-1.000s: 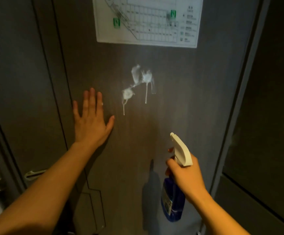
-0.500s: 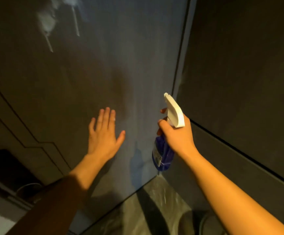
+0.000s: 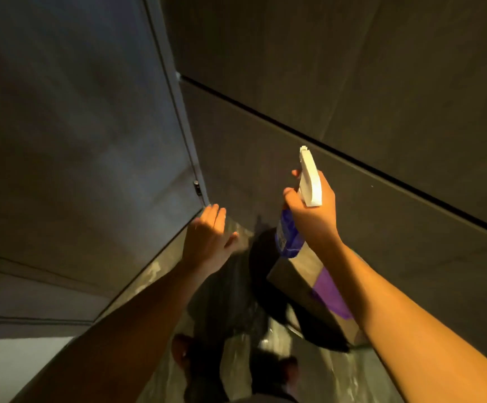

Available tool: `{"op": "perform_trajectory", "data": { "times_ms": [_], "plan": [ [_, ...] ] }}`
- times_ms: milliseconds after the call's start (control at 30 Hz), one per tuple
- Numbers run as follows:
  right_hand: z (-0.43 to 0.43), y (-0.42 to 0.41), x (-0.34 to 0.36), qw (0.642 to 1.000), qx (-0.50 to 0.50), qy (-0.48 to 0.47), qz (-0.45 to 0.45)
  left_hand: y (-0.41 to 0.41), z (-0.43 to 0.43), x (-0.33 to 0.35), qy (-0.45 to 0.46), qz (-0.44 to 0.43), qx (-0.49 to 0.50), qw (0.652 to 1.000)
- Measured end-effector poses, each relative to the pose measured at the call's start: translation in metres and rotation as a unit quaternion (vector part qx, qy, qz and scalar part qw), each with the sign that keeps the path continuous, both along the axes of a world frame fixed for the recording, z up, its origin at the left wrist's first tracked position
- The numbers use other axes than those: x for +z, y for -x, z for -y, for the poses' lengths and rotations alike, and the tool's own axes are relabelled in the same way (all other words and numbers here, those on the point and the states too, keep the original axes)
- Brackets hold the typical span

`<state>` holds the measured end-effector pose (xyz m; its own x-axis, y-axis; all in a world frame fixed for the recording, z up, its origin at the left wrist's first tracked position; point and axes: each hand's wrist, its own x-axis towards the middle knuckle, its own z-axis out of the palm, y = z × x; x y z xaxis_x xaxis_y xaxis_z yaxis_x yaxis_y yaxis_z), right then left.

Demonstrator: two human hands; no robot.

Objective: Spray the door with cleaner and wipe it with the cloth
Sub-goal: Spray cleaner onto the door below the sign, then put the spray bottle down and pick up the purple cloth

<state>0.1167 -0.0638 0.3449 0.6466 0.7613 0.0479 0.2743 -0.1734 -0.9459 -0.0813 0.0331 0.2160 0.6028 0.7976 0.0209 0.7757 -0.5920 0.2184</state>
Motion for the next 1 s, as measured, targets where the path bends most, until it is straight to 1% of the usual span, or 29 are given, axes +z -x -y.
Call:
{"op": "perform_trajectory", "data": {
  "times_ms": [67, 133, 167, 267, 333, 433, 567, 700, 867, 1000],
  "plan": [
    [0.018, -0.025, -0.023, 1.000, -0.005, 0.013, 0.003, -0.023, 0.024, -0.015, 0.025, -0.021, 0.001, 0.999],
    [0.030, -0.046, -0.047, 0.999, -0.010, 0.016, 0.041, -0.043, 0.044, -0.037, 0.050, -0.035, 0.003, 0.998],
    [0.033, -0.055, -0.059, 0.999, -0.015, 0.024, 0.043, -0.051, 0.050, -0.050, 0.064, -0.044, 0.001, 0.997],
    [0.033, -0.071, -0.098, 0.999, -0.023, 0.047, -0.010, -0.070, 0.059, -0.089, 0.090, -0.070, -0.001, 0.993],
    [0.026, -0.079, -0.124, 0.997, -0.028, 0.062, -0.043, -0.081, 0.059, -0.118, 0.123, -0.083, 0.003, 0.989],
    [0.006, -0.090, -0.164, 0.995, -0.035, 0.083, -0.035, -0.097, 0.055, -0.164, 0.167, -0.079, 0.014, 0.983],
    [-0.023, -0.093, -0.215, 0.994, -0.037, 0.091, -0.037, -0.114, 0.050, -0.224, 0.190, -0.080, 0.005, 0.978],
    [-0.051, -0.090, -0.252, 0.994, -0.048, 0.076, -0.057, -0.119, 0.041, -0.270, 0.202, -0.092, -0.002, 0.975],
    [-0.067, -0.080, -0.288, 0.997, -0.040, 0.052, -0.040, -0.112, 0.037, -0.312, 0.195, -0.089, -0.016, 0.977],
    [-0.079, -0.076, -0.312, 0.994, -0.046, 0.066, -0.078, -0.106, 0.041, -0.334, 0.189, -0.064, -0.008, 0.980]
  ]
}}
